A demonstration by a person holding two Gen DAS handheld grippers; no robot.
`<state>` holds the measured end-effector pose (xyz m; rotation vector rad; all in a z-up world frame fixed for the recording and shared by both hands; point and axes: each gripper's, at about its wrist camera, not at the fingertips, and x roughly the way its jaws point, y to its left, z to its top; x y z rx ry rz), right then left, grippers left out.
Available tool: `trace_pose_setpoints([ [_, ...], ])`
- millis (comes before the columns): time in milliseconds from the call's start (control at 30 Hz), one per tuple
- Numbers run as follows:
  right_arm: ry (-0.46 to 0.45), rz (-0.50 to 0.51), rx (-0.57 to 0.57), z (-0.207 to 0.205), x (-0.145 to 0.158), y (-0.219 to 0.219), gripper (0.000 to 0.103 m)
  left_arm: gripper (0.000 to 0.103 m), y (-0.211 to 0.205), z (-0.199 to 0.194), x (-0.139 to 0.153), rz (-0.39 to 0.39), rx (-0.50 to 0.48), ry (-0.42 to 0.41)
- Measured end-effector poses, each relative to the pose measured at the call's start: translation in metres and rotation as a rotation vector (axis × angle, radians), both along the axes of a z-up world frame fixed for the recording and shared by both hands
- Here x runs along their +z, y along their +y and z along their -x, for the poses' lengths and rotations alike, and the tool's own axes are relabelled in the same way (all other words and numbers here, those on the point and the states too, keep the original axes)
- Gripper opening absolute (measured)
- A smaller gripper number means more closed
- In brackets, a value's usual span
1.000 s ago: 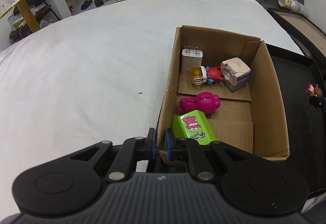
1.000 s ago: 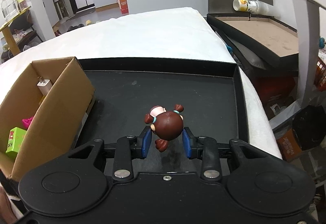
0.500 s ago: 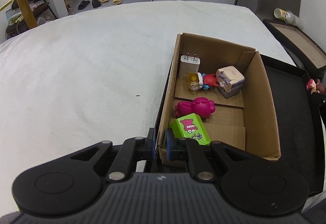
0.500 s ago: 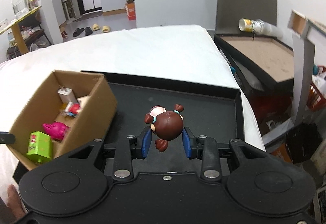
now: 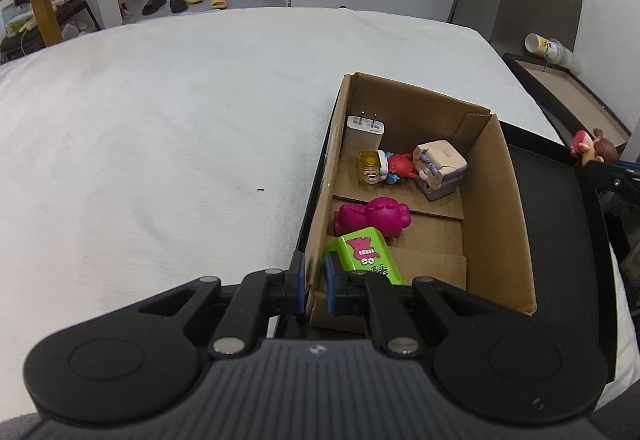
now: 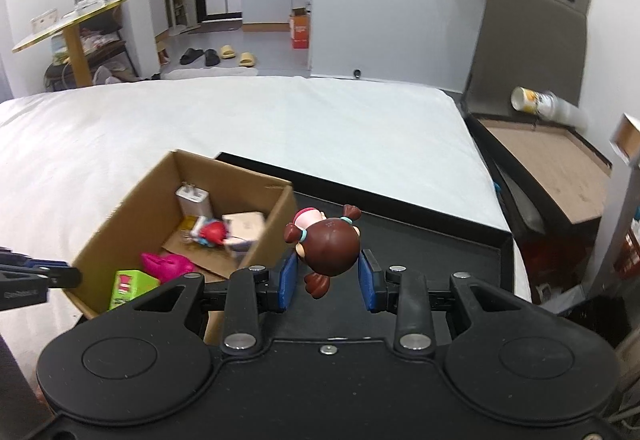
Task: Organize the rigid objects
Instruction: 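Carry the brown-haired doll with the right tool and release it into the box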
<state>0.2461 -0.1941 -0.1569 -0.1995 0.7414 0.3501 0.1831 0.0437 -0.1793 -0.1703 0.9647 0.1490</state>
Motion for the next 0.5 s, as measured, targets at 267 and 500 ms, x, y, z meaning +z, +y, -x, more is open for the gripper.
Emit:
trace_pose_setpoints([
  [267, -0.001, 0.028, 0.051, 0.006, 0.004, 0.036, 0.032, 0.01, 0.011, 0.001, -0.003, 0.063, -0.004, -0.008],
  [500, 0.027, 0.034, 0.081, 0.006, 0.002, 0.057, 0.033, 0.009, 0.022, 0.0, -0.005, 0.14, 0.006, -0.017],
])
